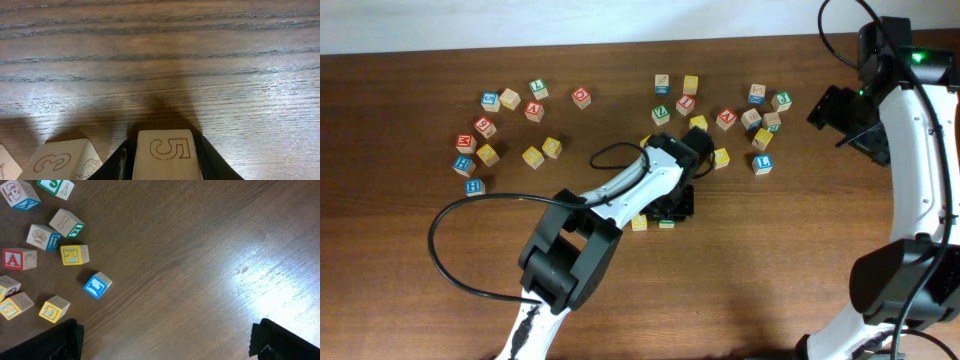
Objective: Spell out ICRA
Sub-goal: 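Lower the green R block right of the yellow C block, then open the left gripper and raise it back to the upper left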
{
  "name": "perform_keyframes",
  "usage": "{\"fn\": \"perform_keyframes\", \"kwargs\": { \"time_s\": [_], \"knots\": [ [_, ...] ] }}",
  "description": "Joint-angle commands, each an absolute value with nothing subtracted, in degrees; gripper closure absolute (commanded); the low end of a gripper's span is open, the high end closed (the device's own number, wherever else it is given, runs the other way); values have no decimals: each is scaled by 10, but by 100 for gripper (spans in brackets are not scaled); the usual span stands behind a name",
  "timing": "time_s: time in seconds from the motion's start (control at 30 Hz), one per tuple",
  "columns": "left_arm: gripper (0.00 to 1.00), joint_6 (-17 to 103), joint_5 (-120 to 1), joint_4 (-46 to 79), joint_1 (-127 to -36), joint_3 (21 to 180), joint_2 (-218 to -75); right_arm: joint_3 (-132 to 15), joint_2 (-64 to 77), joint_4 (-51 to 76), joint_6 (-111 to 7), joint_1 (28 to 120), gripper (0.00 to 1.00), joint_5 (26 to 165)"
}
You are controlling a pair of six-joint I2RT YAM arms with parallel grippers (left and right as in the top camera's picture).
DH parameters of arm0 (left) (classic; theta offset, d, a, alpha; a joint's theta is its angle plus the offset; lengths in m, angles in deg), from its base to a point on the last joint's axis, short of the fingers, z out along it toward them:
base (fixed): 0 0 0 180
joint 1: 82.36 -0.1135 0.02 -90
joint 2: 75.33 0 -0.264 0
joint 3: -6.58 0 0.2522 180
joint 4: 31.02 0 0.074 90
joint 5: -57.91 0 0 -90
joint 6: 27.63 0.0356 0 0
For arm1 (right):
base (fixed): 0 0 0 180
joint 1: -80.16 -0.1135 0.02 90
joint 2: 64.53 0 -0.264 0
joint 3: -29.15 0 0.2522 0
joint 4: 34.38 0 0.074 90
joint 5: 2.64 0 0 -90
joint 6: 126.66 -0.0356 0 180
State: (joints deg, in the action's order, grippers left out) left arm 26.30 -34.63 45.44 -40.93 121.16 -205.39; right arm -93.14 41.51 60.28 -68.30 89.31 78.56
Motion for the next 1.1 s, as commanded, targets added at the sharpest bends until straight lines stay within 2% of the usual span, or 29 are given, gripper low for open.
{"fn": "perform_keyframes", "kwargs": {
  "time_s": [0.0,0.1,0.43,0.53,0.63,0.67,0.7,0.77,0.83,0.93,1.07],
  "knots": [
    [69,257,-338,454,-414,1210,-2056,-934,410,604,-684,895,2,776],
    [64,257,-338,461,-417,1224,-2056,-934,410,604,-684,895,2,777],
    [63,260,-318,543,-422,1330,-2056,-934,410,604,-684,895,2,776],
    [64,289,-305,598,-431,1405,-2054,-934,410,604,-684,895,2,776],
    [61,305,-186,671,-473,1490,-2054,-934,410,604,-684,895,2,776],
    [58,305,-165,692,-499,1515,-2054,-934,410,604,-684,895,2,776],
    [35,305,-162,705,-527,1533,-2054,-934,410,604,-684,895,2,776],
    [38,305,-165,707,-579,1538,-2054,-934,410,604,-684,895,2,776],
    [1,305,-187,709,-644,1533,-2054,-934,410,604,-684,895,2,776],
    [1,305,-260,721,-723,1533,-2054,-935,410,586,-689,895,2,779],
    [1,312,-262,754,-777,1533,-2054,-935,411,522,-689,895,2,810]
  ]
}}
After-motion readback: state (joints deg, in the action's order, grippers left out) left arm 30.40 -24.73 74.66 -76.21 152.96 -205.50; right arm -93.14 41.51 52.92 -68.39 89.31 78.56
